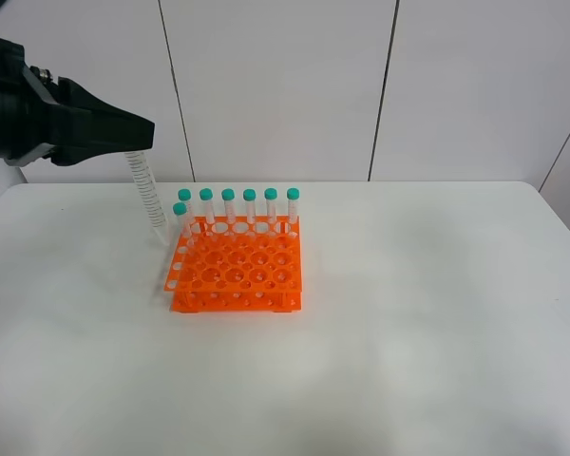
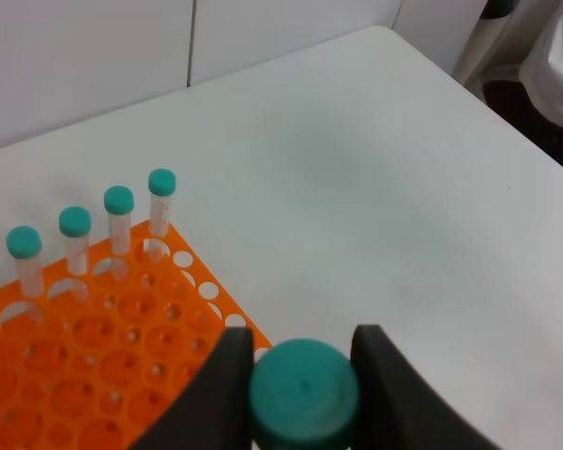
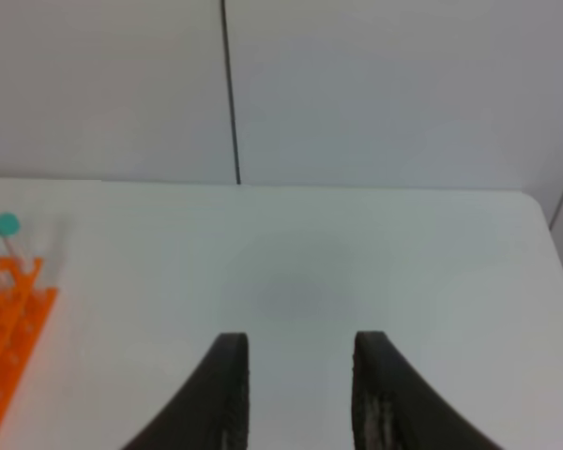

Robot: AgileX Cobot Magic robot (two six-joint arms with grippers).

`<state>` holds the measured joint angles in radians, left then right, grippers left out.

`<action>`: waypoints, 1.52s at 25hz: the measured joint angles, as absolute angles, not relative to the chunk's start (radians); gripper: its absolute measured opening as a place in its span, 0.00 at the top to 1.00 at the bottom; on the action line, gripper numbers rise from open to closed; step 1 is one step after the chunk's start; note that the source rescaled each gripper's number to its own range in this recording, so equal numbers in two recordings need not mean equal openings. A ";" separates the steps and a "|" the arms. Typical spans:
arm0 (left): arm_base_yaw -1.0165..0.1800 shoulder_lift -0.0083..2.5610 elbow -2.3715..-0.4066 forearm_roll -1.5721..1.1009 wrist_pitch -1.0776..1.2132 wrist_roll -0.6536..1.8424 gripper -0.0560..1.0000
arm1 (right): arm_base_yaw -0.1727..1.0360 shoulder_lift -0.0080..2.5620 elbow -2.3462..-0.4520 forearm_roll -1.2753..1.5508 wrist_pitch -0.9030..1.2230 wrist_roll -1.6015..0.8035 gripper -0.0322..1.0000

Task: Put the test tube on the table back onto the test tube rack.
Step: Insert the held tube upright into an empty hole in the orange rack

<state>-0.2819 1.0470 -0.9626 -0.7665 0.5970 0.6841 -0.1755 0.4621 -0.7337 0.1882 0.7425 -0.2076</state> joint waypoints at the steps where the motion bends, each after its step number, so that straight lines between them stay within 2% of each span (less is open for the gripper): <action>1: -0.282 1.047 -0.963 -0.766 0.597 0.684 0.95 | -0.176 0.437 -0.710 0.170 0.756 -0.198 0.68; 9: -0.282 1.047 -0.963 -0.766 0.597 0.685 0.95 | -0.176 0.262 -0.599 0.143 0.827 -0.174 0.69; 24: -0.282 1.047 -0.963 -0.766 0.604 0.688 0.95 | -0.176 0.008 -0.583 0.113 1.062 -0.140 0.69; 27: -0.282 1.047 -0.963 -0.766 0.605 0.689 0.95 | -0.168 -0.006 -0.580 0.111 1.076 -0.140 0.69; 33: -0.282 1.047 -0.963 -0.766 0.629 0.690 0.95 | -0.080 -0.006 -0.558 0.099 1.084 -0.116 0.69; 38: -0.282 1.047 -0.963 -0.766 0.648 0.691 0.95 | -0.071 -0.006 -0.532 0.099 1.084 -0.077 0.69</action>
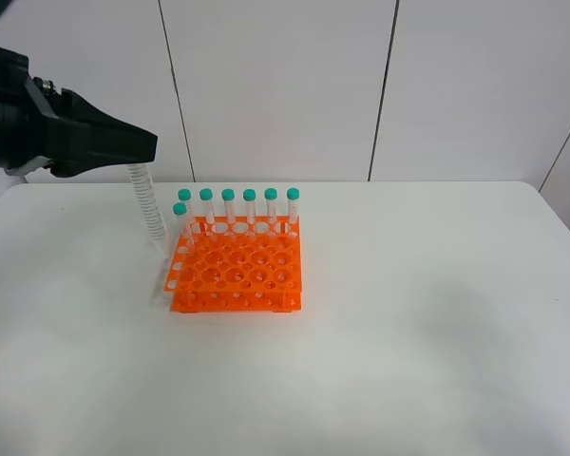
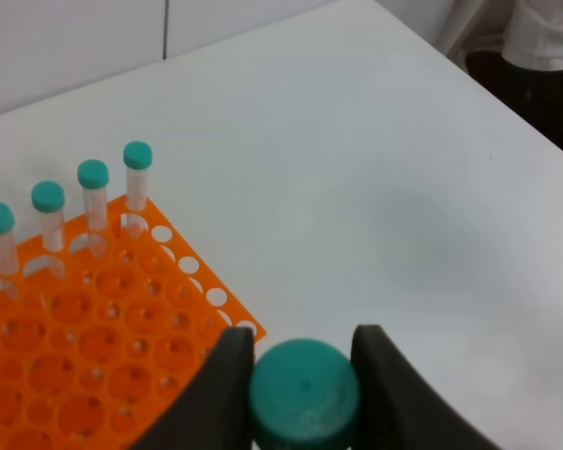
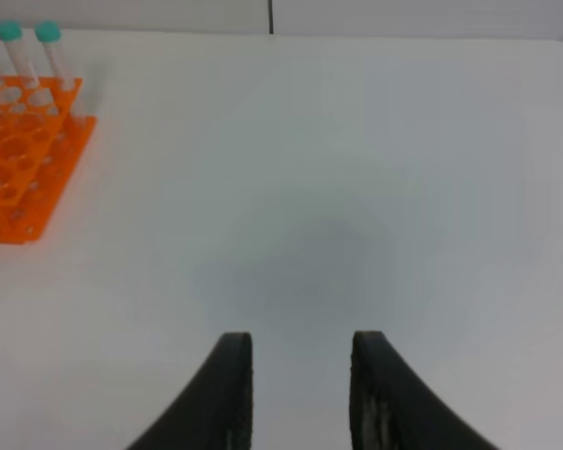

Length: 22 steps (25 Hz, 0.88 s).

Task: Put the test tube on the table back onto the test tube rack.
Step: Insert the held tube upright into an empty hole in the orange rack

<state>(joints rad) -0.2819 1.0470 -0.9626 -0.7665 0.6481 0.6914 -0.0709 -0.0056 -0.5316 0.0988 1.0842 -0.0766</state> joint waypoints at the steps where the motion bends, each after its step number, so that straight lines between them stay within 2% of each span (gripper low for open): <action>1: -0.282 1.047 -0.963 -0.766 0.648 0.691 0.95 | -0.071 -0.006 -0.528 0.099 1.087 -0.077 0.69; 22: -0.282 1.047 -0.963 -0.766 0.653 0.691 0.95 | -0.069 -0.006 -0.525 0.101 1.083 -0.077 0.69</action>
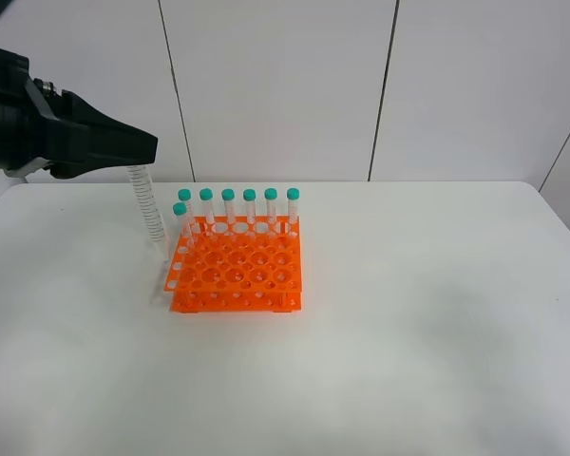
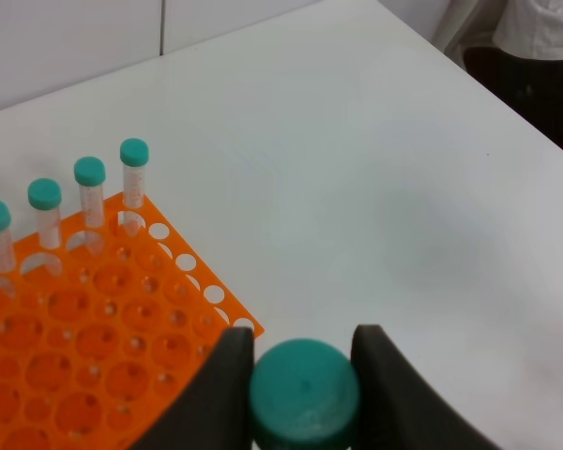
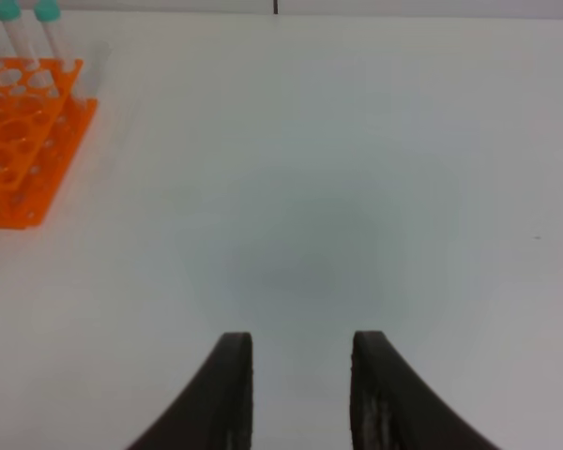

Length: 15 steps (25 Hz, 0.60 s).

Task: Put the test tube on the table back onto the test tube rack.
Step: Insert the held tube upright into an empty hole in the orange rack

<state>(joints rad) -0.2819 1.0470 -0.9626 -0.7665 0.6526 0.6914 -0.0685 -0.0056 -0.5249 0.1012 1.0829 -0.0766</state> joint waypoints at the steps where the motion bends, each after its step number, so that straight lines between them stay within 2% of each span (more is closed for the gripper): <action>1: -0.282 1.047 -0.963 -0.766 0.653 0.691 0.95 | -0.069 -0.006 -0.525 0.101 1.083 -0.077 0.69; 15: -0.282 1.047 -0.963 -0.766 0.633 0.702 0.95 | -0.069 -0.006 -0.525 0.101 1.083 -0.077 0.69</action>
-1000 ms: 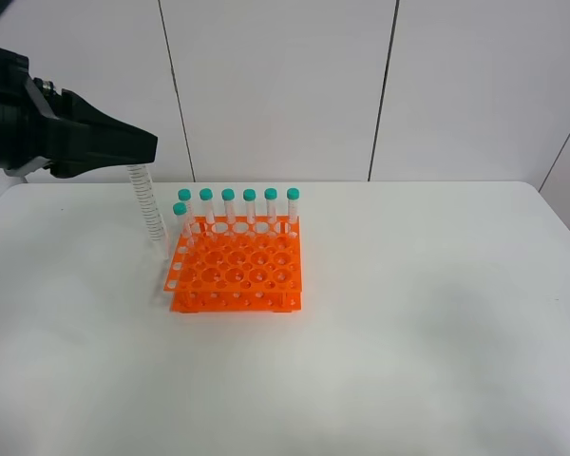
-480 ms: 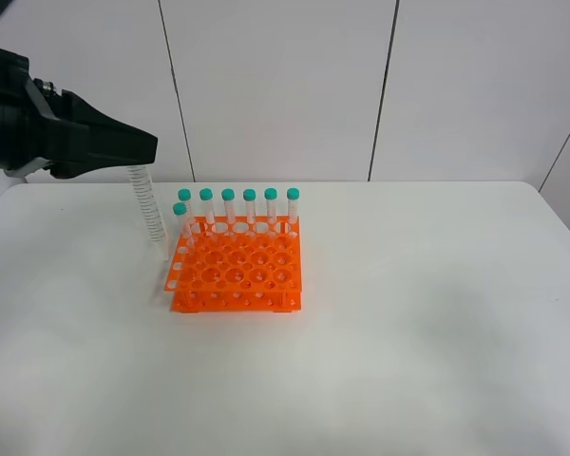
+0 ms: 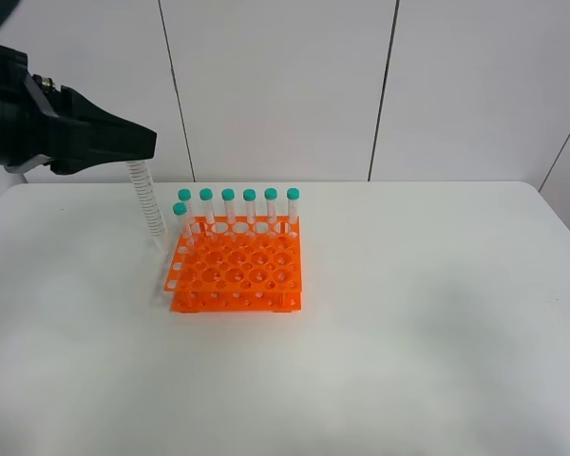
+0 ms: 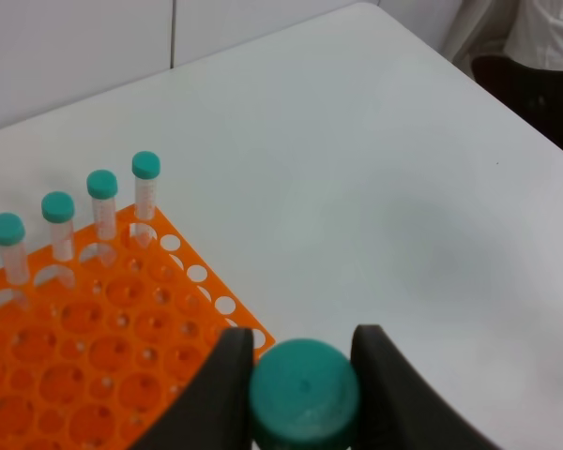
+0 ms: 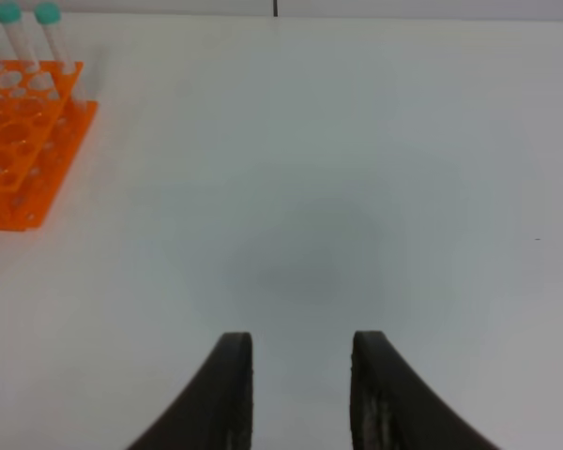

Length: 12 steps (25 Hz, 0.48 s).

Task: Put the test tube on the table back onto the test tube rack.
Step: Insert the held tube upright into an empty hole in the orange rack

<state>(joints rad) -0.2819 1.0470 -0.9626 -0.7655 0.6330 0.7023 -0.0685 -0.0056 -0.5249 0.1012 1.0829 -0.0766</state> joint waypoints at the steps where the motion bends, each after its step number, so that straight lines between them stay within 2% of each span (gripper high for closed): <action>1: -0.282 1.047 -0.963 -0.766 0.633 0.705 0.95 | -0.069 -0.006 -0.525 0.101 1.082 -0.077 0.69; 7: -0.282 1.047 -0.919 -0.746 0.560 0.713 0.95 | -0.069 -0.006 -0.525 0.101 1.081 -0.077 0.69; 12: -0.286 1.047 -0.877 -0.611 0.440 0.600 0.95 | -0.069 -0.006 -0.525 0.101 1.081 -0.077 0.69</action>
